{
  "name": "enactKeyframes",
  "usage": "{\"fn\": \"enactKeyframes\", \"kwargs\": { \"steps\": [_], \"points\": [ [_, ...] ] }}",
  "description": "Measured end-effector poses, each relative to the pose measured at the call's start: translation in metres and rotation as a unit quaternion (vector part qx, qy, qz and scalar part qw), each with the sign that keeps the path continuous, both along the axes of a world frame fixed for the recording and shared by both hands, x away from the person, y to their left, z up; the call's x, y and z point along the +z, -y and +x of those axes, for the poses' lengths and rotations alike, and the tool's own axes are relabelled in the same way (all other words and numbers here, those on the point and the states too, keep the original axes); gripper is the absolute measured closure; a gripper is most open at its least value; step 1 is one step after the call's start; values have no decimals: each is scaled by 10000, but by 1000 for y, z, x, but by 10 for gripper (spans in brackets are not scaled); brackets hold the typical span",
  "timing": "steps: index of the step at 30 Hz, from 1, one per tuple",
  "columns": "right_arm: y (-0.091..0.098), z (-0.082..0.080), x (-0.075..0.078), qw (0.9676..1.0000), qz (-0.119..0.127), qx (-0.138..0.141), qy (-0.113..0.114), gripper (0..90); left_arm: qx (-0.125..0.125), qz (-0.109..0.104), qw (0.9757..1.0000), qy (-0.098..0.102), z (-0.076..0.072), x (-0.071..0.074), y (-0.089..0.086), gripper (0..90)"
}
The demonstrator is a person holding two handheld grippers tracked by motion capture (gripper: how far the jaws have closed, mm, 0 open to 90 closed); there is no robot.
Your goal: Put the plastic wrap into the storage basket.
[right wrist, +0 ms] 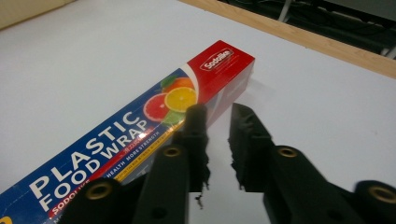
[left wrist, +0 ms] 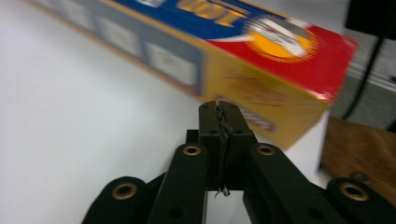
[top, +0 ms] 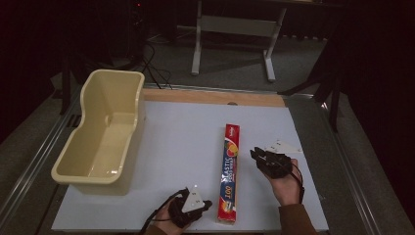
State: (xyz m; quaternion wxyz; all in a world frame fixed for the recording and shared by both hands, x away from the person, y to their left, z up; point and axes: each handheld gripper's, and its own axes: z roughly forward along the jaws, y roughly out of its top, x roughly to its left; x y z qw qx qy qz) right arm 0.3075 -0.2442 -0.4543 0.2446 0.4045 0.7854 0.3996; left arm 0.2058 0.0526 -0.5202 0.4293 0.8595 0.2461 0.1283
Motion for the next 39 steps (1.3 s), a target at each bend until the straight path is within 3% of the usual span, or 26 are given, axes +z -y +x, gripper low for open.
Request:
{"fn": "enactKeyframes", "kwargs": {
  "steps": [3, 6, 7, 9, 12, 13, 14, 16, 18, 22, 23, 27, 34, 39],
  "points": [
    [1, -1, 0, 9999, 115, 10, -59, 658, 341, -40, 9993, 145, 5, 9, -20, 784],
    [-2, -2, -1, 9999, 127, 10, -93, 565, 762, -179, 9967, 226, 9, 15, -41, 673],
    [-6, -3, -1, 9999, 112, -15, -78, 506, 876, -200, 9957, 245, 9, 16, -46, 571],
    [-7, -4, -2, 9999, 124, -12, -72, 479, 998, -221, 9945, 233, 9, 17, -53, 533],
    [-15, -6, -2, 9999, 121, 41, -101, 407, 1297, -232, 9909, 292, 8, 19, -63, 413],
    [-20, -7, -3, 9999, 91, 55, -112, 365, 1367, -230, 9899, 287, 8, 19, -65, 330],
    [-20, -7, -3, 9999, 91, 55, -112, 365, 1485, -193, 9883, 305, 8, 19, -67, 330],
    [-29, -9, -6, 9998, 105, 54, -189, 296, 1764, -158, 9836, 343, 8, 18, -72, 213],
    [-32, -10, -8, 9996, 135, 74, -236, 280, 1969, -217, 9798, 282, 8, 14, -79, 198],
    [-45, -13, -18, 9994, 111, 45, -333, 201, 2130, -271, 9766, 152, 9, 11, -91, 197],
    [-51, -13, -22, 9993, -13, 42, -372, 173, 2152, -291, 9760, 178, 9, 12, -93, 199],
    [-60, -12, -27, 9989, 25, 63, -456, 110, 2319, -408, 9716, 243, 10, 16, -101, 202],
    [-72, -11, -39, 9979, -151, -179, -597, 83, 2284, -413, 9722, 290, 10, 17, -101, 213],
    [-77, -6, -48, 9957, 15, -271, -889, 83, 2274, -389, 9726, 272, 11, 16, -100, 213]
  ]
}}
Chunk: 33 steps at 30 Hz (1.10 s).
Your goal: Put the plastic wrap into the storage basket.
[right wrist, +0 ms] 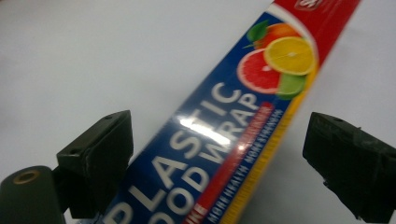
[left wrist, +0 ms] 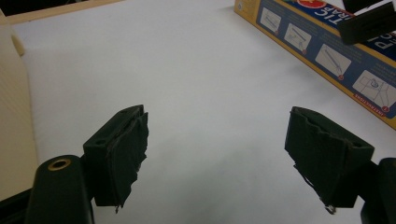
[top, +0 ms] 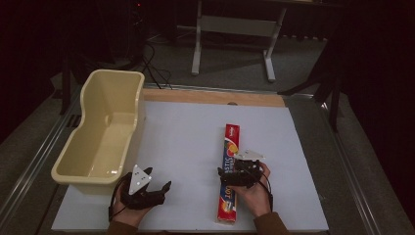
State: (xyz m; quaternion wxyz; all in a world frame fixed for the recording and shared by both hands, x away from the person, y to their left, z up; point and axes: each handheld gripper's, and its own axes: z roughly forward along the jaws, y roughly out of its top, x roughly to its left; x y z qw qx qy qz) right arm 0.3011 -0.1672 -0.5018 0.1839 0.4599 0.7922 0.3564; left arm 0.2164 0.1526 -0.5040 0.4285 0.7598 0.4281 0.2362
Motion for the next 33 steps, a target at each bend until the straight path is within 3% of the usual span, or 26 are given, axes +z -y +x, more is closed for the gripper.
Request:
{"fn": "enactKeyframes", "kwargs": {
  "steps": [4, 9, 14, 17, 21, 24, 28, 29, 30, 32, 33],
  "points": [
    [-8, 3, -5, 9997, -189, -147, -99, 80, -19, 17, 10000, -12, 0, -1, 2, 214],
    [-10, 12, -9, 9976, -92, -351, -595, 77, -40, 4, 10000, -64, 1, -3, 3, 214],
    [-13, 18, -5, 9937, -304, -321, -1030, 90, -79, 23, 9999, -80, 1, -4, 5, 214],
    [-12, 22, -2, 9917, -497, -157, -1175, 94, -75, 3, 9999, -70, 0, -3, 4, 216],
    [-3, 25, 0, 9905, -658, 140, -1197, 103, -53, -37, 9999, -84, 0, -2, 2, 219],
    [5, 29, 3, 9876, -888, 354, -1247, 123, -62, -36, 9999, -94, 0, -3, 3, 224],
    [28, 35, 6, 9826, -1066, 730, -1337, 167, -44, -28, 9999, -85, 1, -3, 3, 224],
    [28, 35, 6, 9826, -1066, 730, -1337, 167, -38, -29, 9999, -94, 1, -3, 3, 224],
    [42, 37, 9, 9808, -1186, 735, -1359, 213, -31, -33, 9999, -108, 1, -3, 3, 224],
    [46, 37, 10, 9801, -1221, 752, -1371, 229, -25, -31, 9999, -116, 1, -4, 3, 224],
    [58, 41, 10, 9792, -1037, 744, -1578, 245, -34, -29, 9999, -122, 1, -4, 3, 225]
  ]
}}
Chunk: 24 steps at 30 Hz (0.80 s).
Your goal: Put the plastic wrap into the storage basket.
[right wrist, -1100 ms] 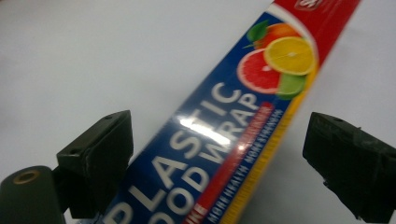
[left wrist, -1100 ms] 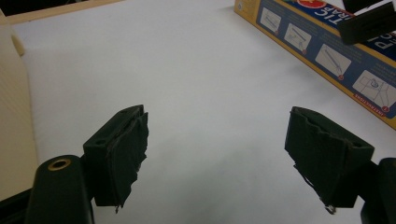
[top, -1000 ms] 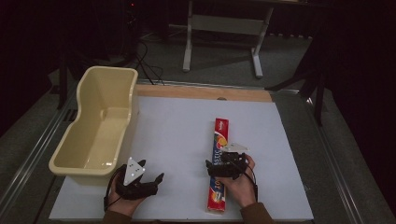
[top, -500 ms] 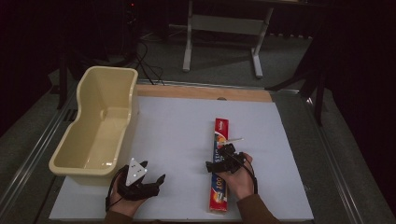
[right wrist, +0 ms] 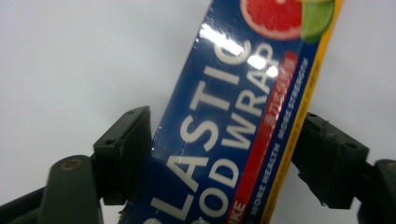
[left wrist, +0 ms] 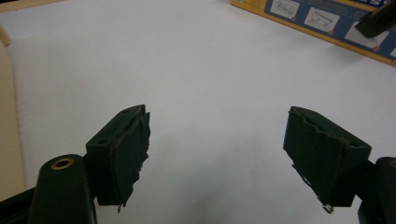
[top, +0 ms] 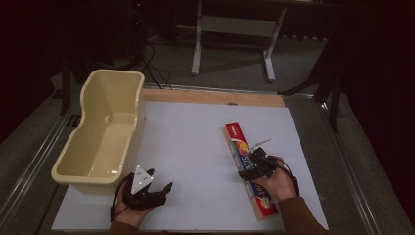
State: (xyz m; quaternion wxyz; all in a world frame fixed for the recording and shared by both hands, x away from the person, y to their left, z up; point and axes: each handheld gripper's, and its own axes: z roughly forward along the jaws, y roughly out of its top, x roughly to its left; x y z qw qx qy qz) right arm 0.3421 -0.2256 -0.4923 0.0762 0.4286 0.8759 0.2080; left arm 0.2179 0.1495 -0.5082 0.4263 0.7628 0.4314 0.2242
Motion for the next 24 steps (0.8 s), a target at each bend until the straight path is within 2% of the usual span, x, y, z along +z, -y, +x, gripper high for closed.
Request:
{"fn": "enactKeyframes", "kwargs": {
  "steps": [2, 3, 5, 9, 12, 13, 15, 18, 20, 24],
  "points": [
    [3, 1, -1, 9999, 76, -38, -90, 245, -3, 11, 10000, -15, 0, 0, 1, 225],
    [8, 4, -3, 9991, 279, -144, -302, 246, -12, 25, 10000, -20, 1, -1, 1, 226],
    [8, 5, -3, 9988, 298, -175, -347, 250, -16, 28, 10000, -31, 1, -1, 2, 226],
    [3, 7, 0, 9970, 235, -551, -500, 290, -32, 41, 10000, -69, 2, -3, 5, 229],
    [-4, 10, 3, 9959, -21, -732, -536, 314, -60, 56, 9999, -79, 2, -3, 6, 228],
    [-11, 11, 5, 9944, -286, -851, -552, 335, -65, 57, 9999, -74, 2, -3, 6, 228],
    [-13, 12, 6, 9936, -373, -900, -569, 344, -57, 39, 10000, -59, 2, -2, 6, 229],
    [-22, 17, 9, 9881, -647, -1193, -717, 370, -49, 13, 10000, -61, 2, -1, 5, 232],
    [-26, 21, 10, 9857, -798, -1239, -820, 372, -30, -12, 10000, -62, 3, -1, 4, 234],
    [-30, 32, 9, 9797, -877, -1424, -1108, 375, -35, -11, 10000, -49, 3, 0, 4, 235]
  ]
}}
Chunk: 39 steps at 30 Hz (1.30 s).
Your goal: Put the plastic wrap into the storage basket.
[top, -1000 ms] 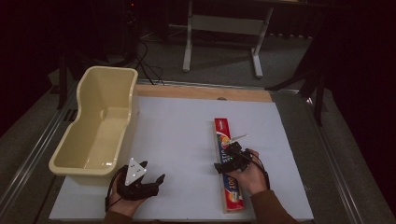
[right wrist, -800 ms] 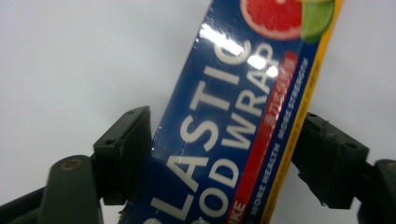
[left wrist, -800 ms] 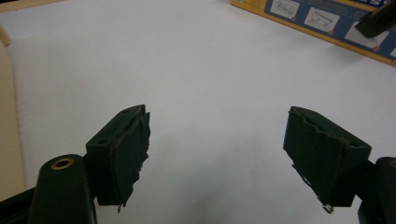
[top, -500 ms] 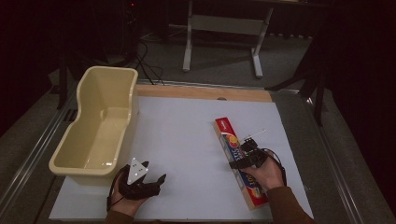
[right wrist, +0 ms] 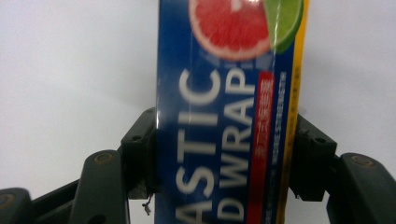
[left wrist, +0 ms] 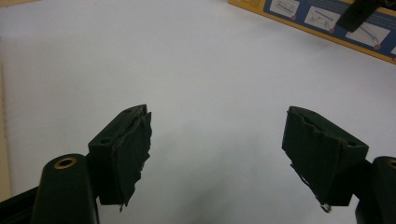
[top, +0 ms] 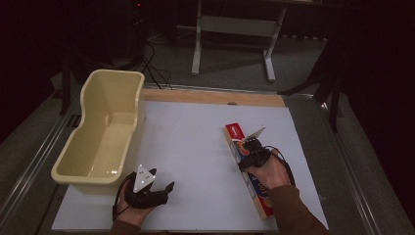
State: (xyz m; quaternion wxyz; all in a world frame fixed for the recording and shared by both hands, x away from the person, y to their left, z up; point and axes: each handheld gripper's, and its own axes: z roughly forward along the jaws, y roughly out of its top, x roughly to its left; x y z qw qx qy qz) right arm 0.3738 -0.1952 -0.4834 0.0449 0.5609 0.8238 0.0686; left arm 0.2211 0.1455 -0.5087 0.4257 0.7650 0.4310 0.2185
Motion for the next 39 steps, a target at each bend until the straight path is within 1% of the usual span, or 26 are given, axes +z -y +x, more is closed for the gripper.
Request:
{"fn": "enactKeyframes", "kwargs": {
  "steps": [4, 9, 13, 16, 18, 20, 21, 22, 24, 28, 29, 30, 32, 34, 35, 36, 39],
  "points": [
    [-3, 8, -3, 9996, -117, -28, -255, 380, 13, -14, 10000, 14, 0, 0, 0, 235],
    [-3, 16, -5, 9985, -85, -1, -538, 377, 49, -58, 10000, 23, 1, 1, -2, 237],
    [-3, 20, -6, 9978, -85, 31, -654, 373, 33, -39, 10000, 18, 1, 1, -1, 237],
    [-3, 20, -7, 9978, -83, 43, -650, 389, 29, -48, 10000, 6, 1, 1, -1, 237],
    [-3, 20, -5, 9980, -119, 10, -623, 408, 26, -47, 10000, 10, 1, 1, -1, 238],
    [-3, 20, -4, 9979, -92, -36, -635, 415, 37, -59, 10000, 13, 1, 1, -1, 238],
    [0, 20, -3, 9980, 8, -44, -635, 418, 48, -67, 10000, 12, 1, 1, -1, 239],
    [0, 20, -3, 9980, 8, -44, -635, 418, 50, -67, 10000, 8, 1, 1, -1, 239],
    [1, 20, -2, 9978, 144, -43, -653, 419, 64, -83, 9999, 1, 2, 1, -1, 240],
    [4, 19, 5, 9961, 601, -104, -637, 421, 73, -83, 9999, 2, 2, 1, -2, 241],
    [4, 19, 9, 9947, 799, -126, -635, 421, 77, -91, 9999, 2, 1, 1, -2, 244],
    [4, 19, 9, 9947, 799, -126, -635, 421, 75, -94, 9999, 2, 1, 1, -2, 244],
    [5, 19, 13, 9928, 1004, -117, -646, 421, 84, -85, 9999, 0, 1, 1, -2, 244],
    [6, 18, 20, 9895, 1294, -118, -633, 421, 95, -105, 9999, -6, 2, 1, -2, 245],
    [5, 18, 23, 9883, 1394, -101, -609, 420, 102, -119, 9999, -12, 2, 1, -2, 244],
    [5, 18, 23, 9883, 1394, -101, -609, 420, 100, -118, 9999, -13, 2, 1, -2, 244],
    [2, 17, 32, 9861, 1582, -73, -512, 419, 108, -130, 9999, -1, 2, 1, -2, 244]
  ]
}}
